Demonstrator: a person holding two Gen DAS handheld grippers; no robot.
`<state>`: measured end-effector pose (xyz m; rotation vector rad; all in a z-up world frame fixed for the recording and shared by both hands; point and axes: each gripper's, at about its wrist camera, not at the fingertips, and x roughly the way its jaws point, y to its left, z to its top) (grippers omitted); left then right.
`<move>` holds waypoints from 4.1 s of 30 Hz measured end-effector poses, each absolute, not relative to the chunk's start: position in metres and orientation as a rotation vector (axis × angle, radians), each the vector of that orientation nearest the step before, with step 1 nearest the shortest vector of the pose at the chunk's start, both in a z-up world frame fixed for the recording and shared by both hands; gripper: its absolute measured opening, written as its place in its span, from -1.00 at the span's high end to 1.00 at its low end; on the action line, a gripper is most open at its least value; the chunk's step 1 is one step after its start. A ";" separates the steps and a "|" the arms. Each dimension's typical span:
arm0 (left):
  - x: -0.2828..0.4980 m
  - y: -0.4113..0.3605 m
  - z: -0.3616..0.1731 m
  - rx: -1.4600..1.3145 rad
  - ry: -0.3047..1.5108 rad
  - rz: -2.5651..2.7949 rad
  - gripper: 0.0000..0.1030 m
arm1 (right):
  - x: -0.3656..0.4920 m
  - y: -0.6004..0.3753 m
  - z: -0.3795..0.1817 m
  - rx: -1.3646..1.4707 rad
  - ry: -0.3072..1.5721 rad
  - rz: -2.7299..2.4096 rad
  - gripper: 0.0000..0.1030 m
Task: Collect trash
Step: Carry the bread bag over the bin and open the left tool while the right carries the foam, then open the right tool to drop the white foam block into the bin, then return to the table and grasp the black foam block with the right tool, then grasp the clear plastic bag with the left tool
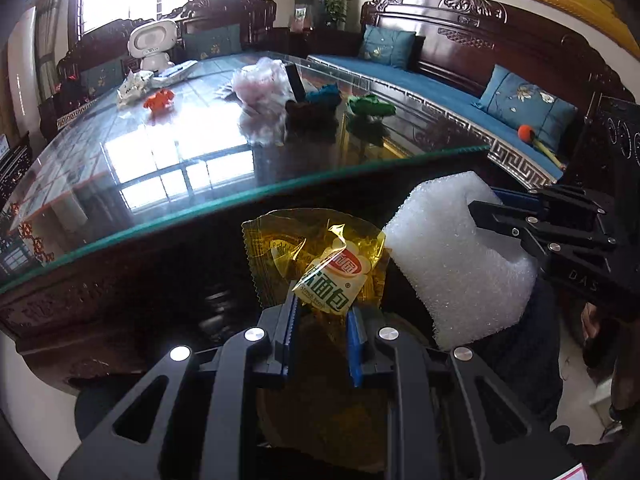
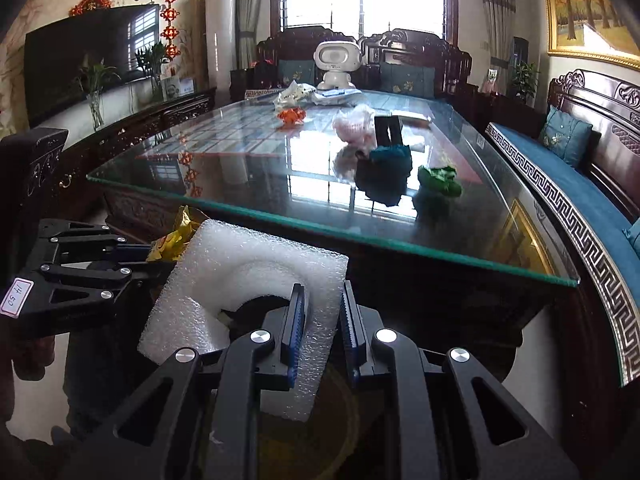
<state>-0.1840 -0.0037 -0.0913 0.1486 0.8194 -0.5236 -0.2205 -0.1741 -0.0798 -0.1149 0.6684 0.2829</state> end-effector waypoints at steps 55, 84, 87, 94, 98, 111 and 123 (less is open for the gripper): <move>-0.172 -0.004 -0.163 0.206 1.037 -0.483 -0.63 | -0.228 -0.154 -0.166 -0.149 0.892 0.383 0.21; 0.076 -0.047 -0.031 0.180 0.655 -0.213 -0.92 | 0.010 -0.191 -0.017 -0.005 0.521 0.242 -0.30; 0.095 -0.035 -0.037 0.133 0.695 -0.245 -0.92 | 0.042 -0.184 -0.026 -0.029 0.571 0.241 -0.30; 0.119 -0.026 -0.054 0.116 0.734 -0.250 -0.92 | 0.085 -0.177 -0.050 -0.046 0.678 0.211 -0.08; 0.125 -0.025 -0.060 0.094 0.759 -0.277 -0.92 | 0.098 -0.178 -0.059 -0.034 0.709 0.188 -0.08; 0.143 -0.046 -0.051 0.104 0.739 -0.331 -0.92 | 0.084 -0.213 -0.041 0.095 0.622 0.193 0.63; 0.188 -0.099 -0.054 0.169 0.794 -0.350 -0.92 | 0.085 -0.229 -0.033 0.128 0.602 0.177 0.63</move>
